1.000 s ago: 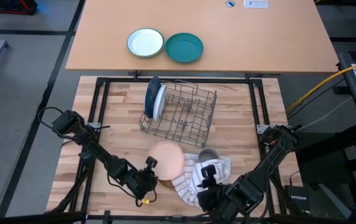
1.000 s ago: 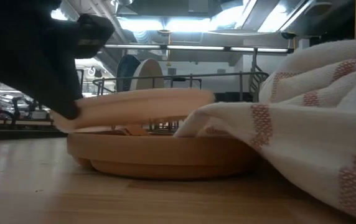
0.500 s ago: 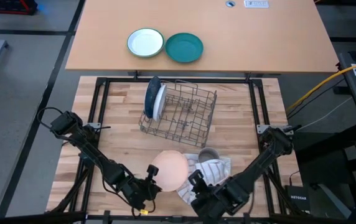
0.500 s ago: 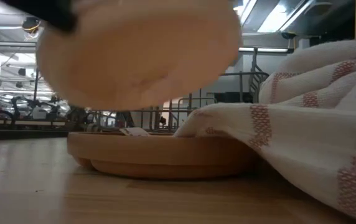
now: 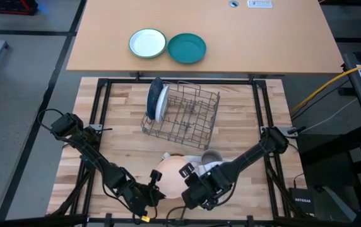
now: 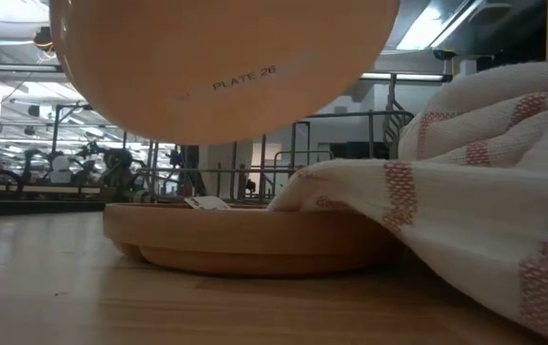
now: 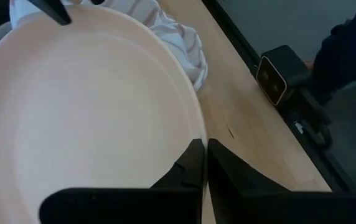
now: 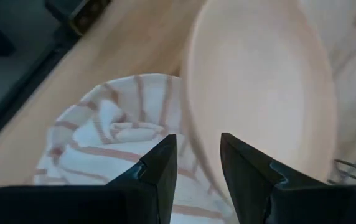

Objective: Sort dishes
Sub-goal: Put the light orange plate into the dish rack

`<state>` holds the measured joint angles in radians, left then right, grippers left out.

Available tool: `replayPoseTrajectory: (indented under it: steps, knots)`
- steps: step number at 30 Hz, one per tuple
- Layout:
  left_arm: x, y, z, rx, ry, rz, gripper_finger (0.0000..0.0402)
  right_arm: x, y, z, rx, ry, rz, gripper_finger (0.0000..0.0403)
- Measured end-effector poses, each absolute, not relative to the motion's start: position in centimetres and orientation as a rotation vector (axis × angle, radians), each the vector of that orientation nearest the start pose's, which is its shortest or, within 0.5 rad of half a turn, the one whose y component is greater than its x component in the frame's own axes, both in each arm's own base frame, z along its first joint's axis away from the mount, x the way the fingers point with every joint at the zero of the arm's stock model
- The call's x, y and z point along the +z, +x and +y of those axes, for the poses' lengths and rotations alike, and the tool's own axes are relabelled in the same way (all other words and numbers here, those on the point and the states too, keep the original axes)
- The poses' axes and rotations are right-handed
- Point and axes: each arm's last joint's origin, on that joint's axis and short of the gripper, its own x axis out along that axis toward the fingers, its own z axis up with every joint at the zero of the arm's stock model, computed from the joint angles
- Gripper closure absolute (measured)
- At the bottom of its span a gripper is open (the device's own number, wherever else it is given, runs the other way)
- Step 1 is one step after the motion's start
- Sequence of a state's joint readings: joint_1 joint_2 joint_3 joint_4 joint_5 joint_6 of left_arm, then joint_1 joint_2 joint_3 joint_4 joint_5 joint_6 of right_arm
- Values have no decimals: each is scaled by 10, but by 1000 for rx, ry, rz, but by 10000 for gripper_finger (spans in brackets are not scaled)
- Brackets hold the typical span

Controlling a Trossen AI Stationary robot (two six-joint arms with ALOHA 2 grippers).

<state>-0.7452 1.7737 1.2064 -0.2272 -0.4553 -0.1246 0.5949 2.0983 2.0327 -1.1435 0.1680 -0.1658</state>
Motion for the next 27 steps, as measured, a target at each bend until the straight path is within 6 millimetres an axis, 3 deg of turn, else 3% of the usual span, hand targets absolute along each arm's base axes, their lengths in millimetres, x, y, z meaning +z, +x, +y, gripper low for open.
replayPoseTrajectory:
  steps: [5,16,19,24,27]
  knots:
    - [214,286,-247,-234,335,668,401,281,368,237,494,-574,1122,276]
    - [216,287,-249,-249,338,647,401,246,380,250,656,-581,1158,280]
    - [216,287,-249,-249,337,646,401,246,381,250,649,-586,1160,303]
    - [216,286,-250,-247,343,645,401,246,381,249,627,-605,1157,383]
    - [216,286,-251,-249,341,641,401,246,381,249,619,-603,1159,386]
